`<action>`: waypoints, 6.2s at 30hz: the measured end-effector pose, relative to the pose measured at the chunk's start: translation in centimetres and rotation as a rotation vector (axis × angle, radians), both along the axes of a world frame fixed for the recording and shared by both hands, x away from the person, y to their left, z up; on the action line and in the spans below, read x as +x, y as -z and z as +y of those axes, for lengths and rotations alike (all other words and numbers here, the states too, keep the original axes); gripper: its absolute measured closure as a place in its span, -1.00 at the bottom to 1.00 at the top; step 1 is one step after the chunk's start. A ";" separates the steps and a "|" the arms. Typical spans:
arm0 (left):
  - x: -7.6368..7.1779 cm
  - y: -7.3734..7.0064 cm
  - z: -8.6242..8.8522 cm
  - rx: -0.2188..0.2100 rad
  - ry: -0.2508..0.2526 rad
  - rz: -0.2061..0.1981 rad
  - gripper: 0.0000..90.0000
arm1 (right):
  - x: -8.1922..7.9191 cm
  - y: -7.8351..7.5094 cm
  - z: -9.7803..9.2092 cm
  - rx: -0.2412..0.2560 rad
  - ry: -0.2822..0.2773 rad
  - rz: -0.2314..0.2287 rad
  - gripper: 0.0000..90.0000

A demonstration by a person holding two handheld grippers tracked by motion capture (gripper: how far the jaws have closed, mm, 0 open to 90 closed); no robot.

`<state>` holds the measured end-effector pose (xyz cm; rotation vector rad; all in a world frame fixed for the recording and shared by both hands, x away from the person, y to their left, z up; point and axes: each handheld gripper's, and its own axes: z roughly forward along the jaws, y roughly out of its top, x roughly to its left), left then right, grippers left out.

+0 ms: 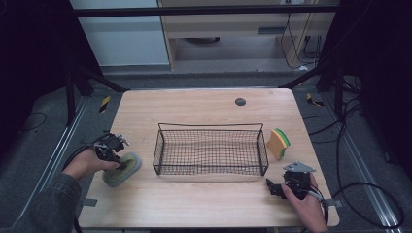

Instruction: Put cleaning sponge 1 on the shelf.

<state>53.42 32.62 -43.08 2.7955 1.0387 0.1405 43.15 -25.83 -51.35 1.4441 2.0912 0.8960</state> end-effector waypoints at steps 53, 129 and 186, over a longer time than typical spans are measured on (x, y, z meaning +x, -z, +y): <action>-2.5 -12.4 -6.2 -0.058 0.281 -0.405 0.56 | 0.0 0.0 0.1 -0.008 -0.018 -0.004 -0.99; -2.5 -13.0 -17.1 -0.030 0.527 -0.408 0.56 | 0.1 0.0 0.2 -0.008 -0.021 -0.004 -0.99; -2.1 -11.0 -18.9 -0.015 0.574 -0.364 0.56 | 0.1 0.0 0.2 -0.006 -0.022 -0.004 -0.99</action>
